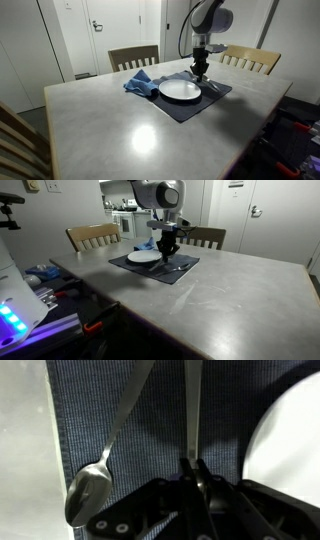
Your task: Take the fork from the plate and put it on the table
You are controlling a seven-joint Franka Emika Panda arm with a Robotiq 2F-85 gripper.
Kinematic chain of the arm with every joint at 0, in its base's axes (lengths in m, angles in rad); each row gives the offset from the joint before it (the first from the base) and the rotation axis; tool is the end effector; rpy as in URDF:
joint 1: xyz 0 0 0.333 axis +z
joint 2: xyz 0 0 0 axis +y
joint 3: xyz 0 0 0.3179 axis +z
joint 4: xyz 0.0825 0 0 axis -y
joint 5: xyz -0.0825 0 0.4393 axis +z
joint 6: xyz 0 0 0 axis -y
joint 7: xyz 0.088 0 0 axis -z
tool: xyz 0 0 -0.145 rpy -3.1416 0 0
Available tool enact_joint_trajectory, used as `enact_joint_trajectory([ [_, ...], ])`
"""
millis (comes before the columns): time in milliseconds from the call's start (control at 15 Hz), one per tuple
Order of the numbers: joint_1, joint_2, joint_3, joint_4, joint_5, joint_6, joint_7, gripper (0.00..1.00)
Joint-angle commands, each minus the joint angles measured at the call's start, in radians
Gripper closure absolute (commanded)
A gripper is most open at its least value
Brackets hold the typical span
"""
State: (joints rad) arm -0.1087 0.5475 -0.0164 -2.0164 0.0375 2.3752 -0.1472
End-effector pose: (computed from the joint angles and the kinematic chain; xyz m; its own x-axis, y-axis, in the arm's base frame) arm 0.5996 -0.0747 0.0796 0.9830 -0.0020 -0.1838 -0.0094 -0.9992 -0.0393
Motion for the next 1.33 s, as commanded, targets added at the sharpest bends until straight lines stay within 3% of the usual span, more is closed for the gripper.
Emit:
enact_joint_trajectory([
  [0, -0.008, 0.073, 0.001, 0.077, 0.003, -0.057, -0.002, 0.98],
  [267, -0.002, 0.102, 0.0, 0.126, -0.004, -0.108, 0.002, 0.98],
  [333, 0.0, 0.104, -0.002, 0.133, -0.007, -0.121, 0.004, 0.9],
  [400, 0.001, 0.101, -0.002, 0.136, -0.006, -0.133, 0.009, 0.65],
  [600, 0.005, 0.053, -0.008, 0.098, -0.005, -0.163, 0.026, 0.56],
  [1133, 0.002, -0.106, -0.019, -0.044, 0.009, -0.17, 0.081, 0.01],
  [1267, 0.004, -0.129, -0.021, -0.057, 0.007, -0.177, 0.083, 0.0],
])
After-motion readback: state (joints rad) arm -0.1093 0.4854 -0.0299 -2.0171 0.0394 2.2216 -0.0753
